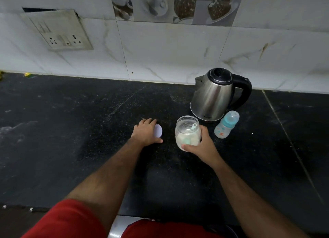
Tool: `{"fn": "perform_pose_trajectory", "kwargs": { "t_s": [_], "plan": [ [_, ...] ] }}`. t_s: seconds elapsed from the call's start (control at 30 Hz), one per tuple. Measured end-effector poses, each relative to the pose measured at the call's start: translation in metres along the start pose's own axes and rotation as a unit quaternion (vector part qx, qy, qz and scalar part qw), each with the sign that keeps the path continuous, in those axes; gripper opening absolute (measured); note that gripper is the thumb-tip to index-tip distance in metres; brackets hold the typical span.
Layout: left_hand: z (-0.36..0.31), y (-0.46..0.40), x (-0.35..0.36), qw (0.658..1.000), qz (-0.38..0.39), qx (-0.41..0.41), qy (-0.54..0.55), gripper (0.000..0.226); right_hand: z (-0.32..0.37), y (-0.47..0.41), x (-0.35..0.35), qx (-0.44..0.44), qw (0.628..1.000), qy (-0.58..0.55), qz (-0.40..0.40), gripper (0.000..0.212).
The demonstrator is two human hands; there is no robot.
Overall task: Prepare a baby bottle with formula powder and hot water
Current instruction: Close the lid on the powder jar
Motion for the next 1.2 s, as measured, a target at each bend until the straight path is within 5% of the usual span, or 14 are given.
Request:
{"fn": "perform_pose_trajectory", "kwargs": {
  "t_s": [0.17,0.3,0.43,0.53,0.7,0.8,1.03,1.2],
  "plan": [
    [-0.005,-0.006,0.000,0.997,-0.071,-0.012,0.002,0.080,0.004,0.008,-0.005,0.003,1.000,0.009,0.005,0.090],
    [-0.017,-0.001,-0.011,0.965,-0.094,-0.034,0.243,0.081,0.006,0.012,-0.007,0.001,1.000,0.010,0.005,0.091],
    [-0.035,0.010,-0.020,0.823,-0.023,-0.065,0.565,0.056,0.009,0.017,-0.004,-0.005,1.000,0.000,0.012,0.088],
    [-0.049,0.020,-0.027,0.723,0.025,-0.062,0.688,0.036,0.012,0.020,-0.001,-0.012,1.000,-0.020,0.016,0.083],
    [-0.069,0.035,-0.032,0.656,0.087,-0.009,0.749,0.038,0.019,0.026,0.002,-0.008,0.999,-0.049,0.018,0.084],
    [-0.075,0.048,-0.030,0.656,0.107,0.000,0.747,0.049,0.023,0.027,-0.002,-0.010,0.998,-0.061,0.009,0.085],
    [-0.086,0.065,-0.053,0.807,0.081,0.083,0.580,0.032,0.031,0.032,-0.005,-0.023,0.998,-0.059,0.020,0.077],
    [-0.093,0.069,-0.070,0.858,0.117,0.128,0.483,0.039,0.038,0.036,-0.005,-0.024,0.996,-0.084,0.027,0.069]
  ]
}}
Point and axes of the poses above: each hand's wrist, its own y-axis away from the middle knuckle, its own x-axis out of the palm, z = x × y, the point moved 4 cm from there along -y, towards the middle knuckle, and after that the axes turned 7 degrees about -x, right-handed, at the moved point
